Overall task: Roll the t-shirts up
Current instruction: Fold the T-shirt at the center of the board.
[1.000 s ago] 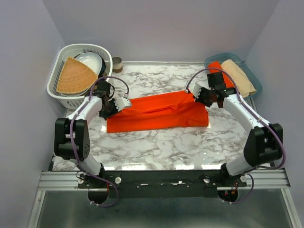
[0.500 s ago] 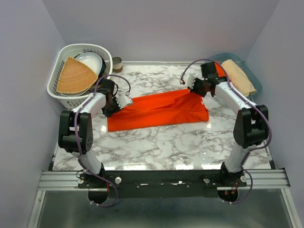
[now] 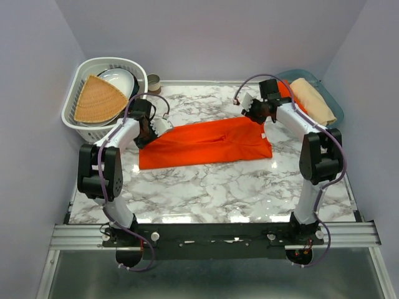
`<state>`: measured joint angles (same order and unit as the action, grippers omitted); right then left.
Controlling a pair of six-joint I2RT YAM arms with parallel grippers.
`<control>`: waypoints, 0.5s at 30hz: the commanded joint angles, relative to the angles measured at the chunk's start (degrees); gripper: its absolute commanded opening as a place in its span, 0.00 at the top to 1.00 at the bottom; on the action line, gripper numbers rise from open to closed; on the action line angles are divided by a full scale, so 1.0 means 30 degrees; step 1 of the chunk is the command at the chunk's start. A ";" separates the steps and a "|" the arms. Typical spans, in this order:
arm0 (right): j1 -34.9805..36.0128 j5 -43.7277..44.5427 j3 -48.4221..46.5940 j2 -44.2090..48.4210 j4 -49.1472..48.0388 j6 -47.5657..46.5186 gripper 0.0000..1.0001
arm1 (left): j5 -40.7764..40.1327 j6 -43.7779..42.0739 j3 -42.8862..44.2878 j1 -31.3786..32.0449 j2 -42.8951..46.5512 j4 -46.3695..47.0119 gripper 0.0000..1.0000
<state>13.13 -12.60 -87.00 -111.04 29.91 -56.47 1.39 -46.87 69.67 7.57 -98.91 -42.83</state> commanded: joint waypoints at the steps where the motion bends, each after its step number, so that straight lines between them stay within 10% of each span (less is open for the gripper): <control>1: -0.0068 0.1296 -0.1352 0.1208 -0.1796 0.3463 0.54 | -0.1399 0.1208 0.1648 0.0434 0.0509 0.0213 0.79; 15: -0.1620 -0.1336 0.5149 0.5519 0.4499 0.1596 0.46 | -0.0493 0.1649 -0.2361 0.1254 0.4111 -0.0107 0.71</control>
<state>10.94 -12.84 -76.66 -95.83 34.54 -49.67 -2.39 -43.16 65.36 10.28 -90.08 -41.74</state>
